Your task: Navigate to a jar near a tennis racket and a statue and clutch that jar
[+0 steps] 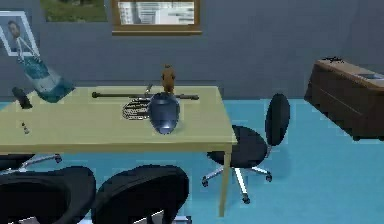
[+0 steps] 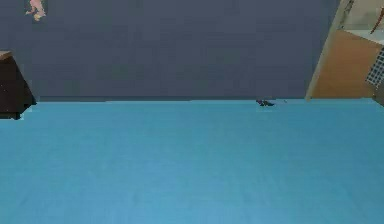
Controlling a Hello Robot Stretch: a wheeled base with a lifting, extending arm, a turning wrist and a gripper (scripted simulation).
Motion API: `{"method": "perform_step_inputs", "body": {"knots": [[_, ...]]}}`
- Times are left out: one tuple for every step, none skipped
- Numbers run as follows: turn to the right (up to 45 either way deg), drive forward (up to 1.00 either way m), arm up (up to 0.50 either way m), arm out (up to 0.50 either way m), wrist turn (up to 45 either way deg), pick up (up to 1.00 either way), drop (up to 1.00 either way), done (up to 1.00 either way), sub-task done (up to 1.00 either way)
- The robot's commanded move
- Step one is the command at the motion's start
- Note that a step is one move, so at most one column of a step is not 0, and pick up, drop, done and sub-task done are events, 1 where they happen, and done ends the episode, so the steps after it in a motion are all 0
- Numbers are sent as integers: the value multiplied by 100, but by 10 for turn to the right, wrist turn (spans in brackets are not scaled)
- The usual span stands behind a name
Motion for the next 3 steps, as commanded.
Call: {"method": "perform_step_inputs", "body": {"knots": [[-450, 0, 0, 0, 0, 0, 0, 0, 0], [-450, 0, 0, 0, 0, 0, 0, 0, 0], [450, 0, 0, 0, 0, 0, 0, 0, 0]]}}
